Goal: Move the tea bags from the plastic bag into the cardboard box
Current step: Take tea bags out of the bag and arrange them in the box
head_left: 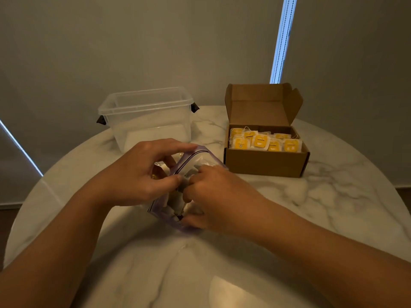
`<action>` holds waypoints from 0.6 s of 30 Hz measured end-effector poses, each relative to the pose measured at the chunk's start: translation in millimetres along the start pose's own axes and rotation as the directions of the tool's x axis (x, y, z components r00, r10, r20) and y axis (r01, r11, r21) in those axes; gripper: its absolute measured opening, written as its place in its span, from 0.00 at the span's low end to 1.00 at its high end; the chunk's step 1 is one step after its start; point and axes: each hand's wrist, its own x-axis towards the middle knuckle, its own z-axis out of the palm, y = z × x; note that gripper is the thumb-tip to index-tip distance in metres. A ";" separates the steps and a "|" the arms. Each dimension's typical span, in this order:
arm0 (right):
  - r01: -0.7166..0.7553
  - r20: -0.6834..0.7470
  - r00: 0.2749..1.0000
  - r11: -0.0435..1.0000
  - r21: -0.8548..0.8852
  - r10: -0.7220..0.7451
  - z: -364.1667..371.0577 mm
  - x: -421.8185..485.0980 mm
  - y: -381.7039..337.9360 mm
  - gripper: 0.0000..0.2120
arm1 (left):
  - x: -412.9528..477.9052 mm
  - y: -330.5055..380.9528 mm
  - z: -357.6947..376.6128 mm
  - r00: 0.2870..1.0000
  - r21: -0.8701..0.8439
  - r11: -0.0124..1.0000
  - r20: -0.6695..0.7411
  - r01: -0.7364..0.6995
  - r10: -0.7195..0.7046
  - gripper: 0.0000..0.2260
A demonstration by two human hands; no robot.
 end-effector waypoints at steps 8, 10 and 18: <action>-0.102 0.033 0.994 0.988 -0.117 0.106 8.4 6.9 -3.1 0.14 | -0.6 0.4 0.5 1.000 -0.005 1.000 -0.007 0.001 -0.002 0.27; -0.122 0.049 0.991 0.986 -0.109 0.128 7.5 7.8 -3.6 0.15 | 0.0 0.2 0.4 1.000 0.000 1.000 -0.005 0.007 -0.007 0.27; -0.092 0.078 0.990 0.966 -0.242 0.114 6.1 6.9 -11.9 0.15 | -0.1 0.4 0.7 1.000 0.013 1.000 0.004 0.018 -0.018 0.27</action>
